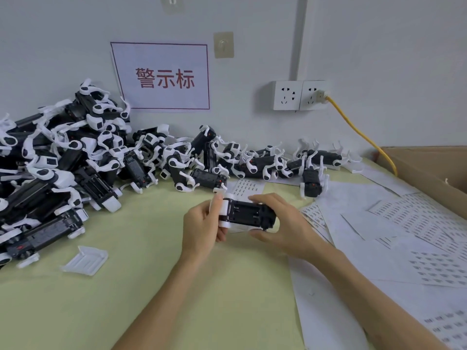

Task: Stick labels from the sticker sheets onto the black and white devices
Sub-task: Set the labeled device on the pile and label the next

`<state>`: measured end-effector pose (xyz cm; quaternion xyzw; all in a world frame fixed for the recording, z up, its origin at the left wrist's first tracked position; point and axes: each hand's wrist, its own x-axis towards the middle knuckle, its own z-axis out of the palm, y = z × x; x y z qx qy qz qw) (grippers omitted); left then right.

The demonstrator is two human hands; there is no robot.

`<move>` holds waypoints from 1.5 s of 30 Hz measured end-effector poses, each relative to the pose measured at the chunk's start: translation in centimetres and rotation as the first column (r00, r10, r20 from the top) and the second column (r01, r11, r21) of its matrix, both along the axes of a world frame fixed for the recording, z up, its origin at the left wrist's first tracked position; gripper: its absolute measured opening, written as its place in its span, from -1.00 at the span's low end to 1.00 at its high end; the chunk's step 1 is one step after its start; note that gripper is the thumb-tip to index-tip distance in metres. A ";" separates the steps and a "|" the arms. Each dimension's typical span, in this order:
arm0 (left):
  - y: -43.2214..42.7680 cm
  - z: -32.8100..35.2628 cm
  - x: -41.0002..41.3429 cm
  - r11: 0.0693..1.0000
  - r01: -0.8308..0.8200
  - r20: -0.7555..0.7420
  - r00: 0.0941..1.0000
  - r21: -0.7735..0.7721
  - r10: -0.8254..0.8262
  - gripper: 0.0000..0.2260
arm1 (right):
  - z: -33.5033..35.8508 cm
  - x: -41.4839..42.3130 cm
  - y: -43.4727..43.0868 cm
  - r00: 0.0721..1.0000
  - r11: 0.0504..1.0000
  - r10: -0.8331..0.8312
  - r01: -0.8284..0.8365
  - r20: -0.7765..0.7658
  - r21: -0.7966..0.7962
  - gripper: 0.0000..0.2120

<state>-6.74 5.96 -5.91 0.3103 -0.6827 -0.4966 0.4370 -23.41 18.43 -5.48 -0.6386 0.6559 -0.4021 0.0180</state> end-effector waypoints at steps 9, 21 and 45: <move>0.3 1.0 0.2 0.984 0.172 -0.074 0.983 0.053 -0.168 -0.62 | 0.8 -0.6 0.6 0.984 0.990 -0.134 0.138 0.120 -0.026 -0.68; 1.1 0.6 -0.6 0.869 0.449 -0.049 0.892 0.209 -0.449 -0.65 | 2.1 0.3 0.7 0.900 0.986 -0.123 0.159 0.419 -0.053 -0.74; 0.5 -0.6 -0.5 0.972 0.119 0.146 0.985 -0.200 -0.090 -0.86 | 2.8 -2.3 0.9 0.112 0.999 0.040 0.009 0.993 -0.041 -0.56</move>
